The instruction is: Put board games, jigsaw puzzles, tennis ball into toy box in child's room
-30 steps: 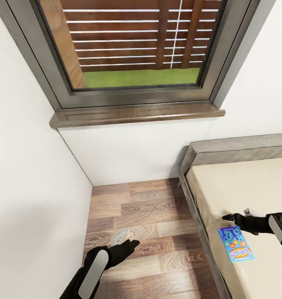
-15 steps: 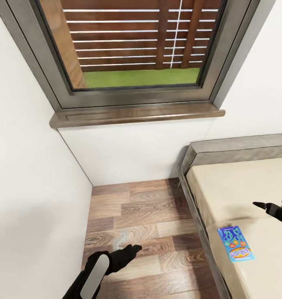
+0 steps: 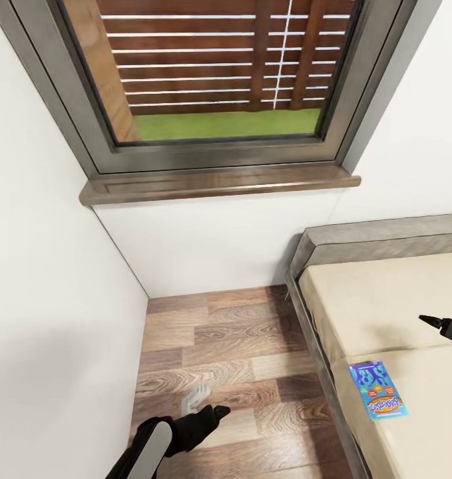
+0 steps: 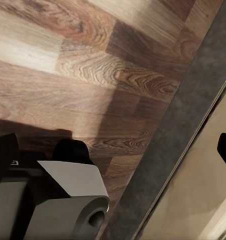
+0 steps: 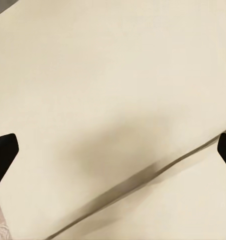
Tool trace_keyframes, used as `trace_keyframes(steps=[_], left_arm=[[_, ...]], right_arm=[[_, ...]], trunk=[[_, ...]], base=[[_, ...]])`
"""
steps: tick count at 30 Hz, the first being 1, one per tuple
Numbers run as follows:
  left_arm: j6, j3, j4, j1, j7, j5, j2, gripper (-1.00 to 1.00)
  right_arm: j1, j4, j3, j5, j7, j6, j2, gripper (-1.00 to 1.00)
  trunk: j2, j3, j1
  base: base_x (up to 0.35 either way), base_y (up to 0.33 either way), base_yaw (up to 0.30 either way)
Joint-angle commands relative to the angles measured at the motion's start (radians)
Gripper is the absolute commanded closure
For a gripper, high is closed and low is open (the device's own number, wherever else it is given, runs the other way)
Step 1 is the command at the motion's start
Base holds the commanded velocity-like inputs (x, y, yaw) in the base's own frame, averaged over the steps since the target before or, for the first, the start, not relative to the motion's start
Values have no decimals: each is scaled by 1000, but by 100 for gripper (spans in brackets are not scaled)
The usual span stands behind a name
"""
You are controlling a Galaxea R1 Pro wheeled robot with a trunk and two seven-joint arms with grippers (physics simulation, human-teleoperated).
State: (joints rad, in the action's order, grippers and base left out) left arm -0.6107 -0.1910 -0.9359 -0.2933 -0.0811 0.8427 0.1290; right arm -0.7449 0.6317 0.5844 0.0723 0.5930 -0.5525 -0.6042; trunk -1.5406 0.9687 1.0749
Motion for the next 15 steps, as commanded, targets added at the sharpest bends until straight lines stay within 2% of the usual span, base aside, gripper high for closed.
trace_keyframes(steps=[1, 15], left_arm=[[-3, -1, -1, 0, -9, 10, 0, -100], [-3, -1, -1, 0, -9, 10, 0, -100]], right_arm=[[-1, 0, 3, 7, 1, -9, 0, -100], [-1, 0, 3, 7, 1, -9, 0, -100]], trunk=[[0, 1, 0], [0, 1, 0]], base=[[0, 0, 0], [0, 0, 0]])
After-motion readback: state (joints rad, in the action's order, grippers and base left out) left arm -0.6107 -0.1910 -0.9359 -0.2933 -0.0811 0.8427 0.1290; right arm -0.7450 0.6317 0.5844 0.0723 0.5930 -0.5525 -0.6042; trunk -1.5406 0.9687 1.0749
